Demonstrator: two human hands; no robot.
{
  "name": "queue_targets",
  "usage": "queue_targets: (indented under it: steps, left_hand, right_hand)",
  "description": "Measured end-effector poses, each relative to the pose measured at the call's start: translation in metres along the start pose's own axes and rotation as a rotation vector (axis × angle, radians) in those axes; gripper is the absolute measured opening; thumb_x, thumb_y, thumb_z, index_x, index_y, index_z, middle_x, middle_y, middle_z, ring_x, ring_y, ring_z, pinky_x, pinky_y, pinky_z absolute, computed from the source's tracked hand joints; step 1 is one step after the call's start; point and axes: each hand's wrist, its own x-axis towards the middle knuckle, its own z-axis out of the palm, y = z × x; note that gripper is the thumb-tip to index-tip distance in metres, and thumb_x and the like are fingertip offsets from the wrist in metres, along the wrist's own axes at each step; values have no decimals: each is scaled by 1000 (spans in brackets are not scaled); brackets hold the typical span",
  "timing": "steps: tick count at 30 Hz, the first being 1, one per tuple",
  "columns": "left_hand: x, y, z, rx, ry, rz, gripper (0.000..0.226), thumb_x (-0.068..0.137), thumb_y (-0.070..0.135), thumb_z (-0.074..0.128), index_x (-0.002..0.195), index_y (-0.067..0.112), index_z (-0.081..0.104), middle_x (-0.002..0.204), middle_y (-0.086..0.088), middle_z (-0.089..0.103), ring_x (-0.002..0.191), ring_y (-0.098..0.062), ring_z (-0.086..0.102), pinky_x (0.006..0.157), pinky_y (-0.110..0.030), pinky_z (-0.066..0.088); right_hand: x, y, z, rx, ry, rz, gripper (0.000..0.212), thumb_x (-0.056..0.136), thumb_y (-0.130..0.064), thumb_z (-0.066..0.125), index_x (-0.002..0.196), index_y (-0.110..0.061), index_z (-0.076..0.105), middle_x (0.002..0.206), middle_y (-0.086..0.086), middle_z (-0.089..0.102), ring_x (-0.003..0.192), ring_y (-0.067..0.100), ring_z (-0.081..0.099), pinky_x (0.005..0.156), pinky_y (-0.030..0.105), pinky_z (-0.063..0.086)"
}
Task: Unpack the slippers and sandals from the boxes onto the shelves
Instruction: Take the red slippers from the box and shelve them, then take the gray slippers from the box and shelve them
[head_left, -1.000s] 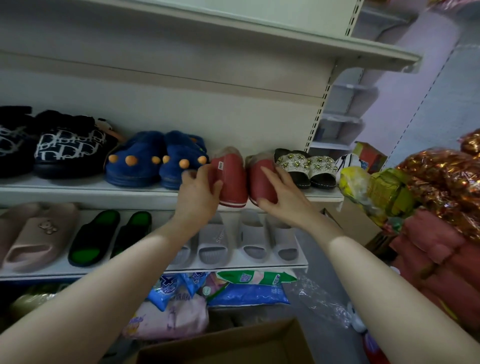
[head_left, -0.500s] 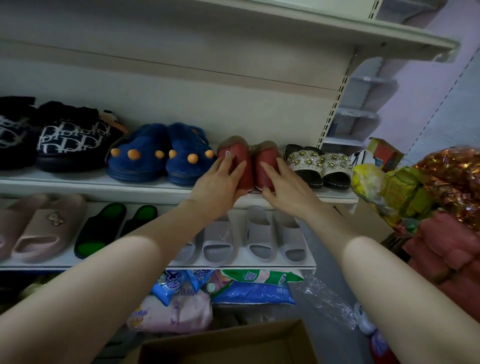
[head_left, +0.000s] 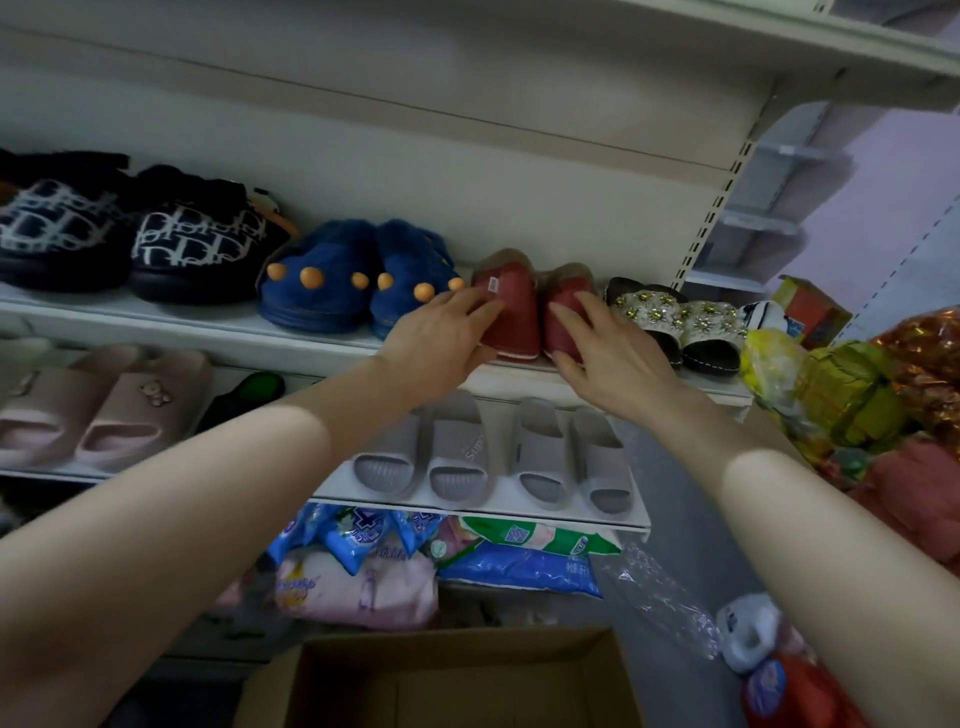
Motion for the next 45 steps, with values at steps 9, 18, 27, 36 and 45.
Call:
queue_targets:
  steps: [9,18,27,36,45]
  left_hand:
    - [-100,-63,-68,90,83,37,51,83,32,71,128,12,58,120,-11,62,103,-36,61,80,-44,53]
    - [-284,-160,-159,184,107,-74,52,85,37,65,129,11,56,117,-10,63,104,-30,59,92,-39,47]
    - [-483,-264,-219,207,32,-294,49,88,42,49,126,12,59,117,-9,64,101,-29,60,85,-40,49]
    - [-603,-335,-233,230,-46,-503,51,87,36,65,131,12,56,121,-9,63,108,-29,59,91,-40,47]
    - [-657,-410,-196,196,-212,-620,51,83,34,73,128,14,59,119,-7,65,110,-27,60,93,-38,49]
  right_hand:
    - [-4,-112,-48,-56,81,-256,62,89,-45,41,134,-7,57,127,20,59,103,40,62,77,44,53]
    - [0,-320,-67,-11,154,-481,55,92,-44,44,134,-9,55,122,14,59,98,34,61,77,43,54]
    - [6,-535,-52,139,126,-647,55,93,-43,42,135,-9,54,119,13,60,96,34,61,78,43,52]
    - [14,-671,-21,245,6,-749,55,93,-45,44,135,-11,55,119,11,62,102,31,61,80,42,53]
    - [57,-750,55,339,-138,-724,52,96,-45,44,138,-16,51,123,4,60,108,26,58,79,40,53]
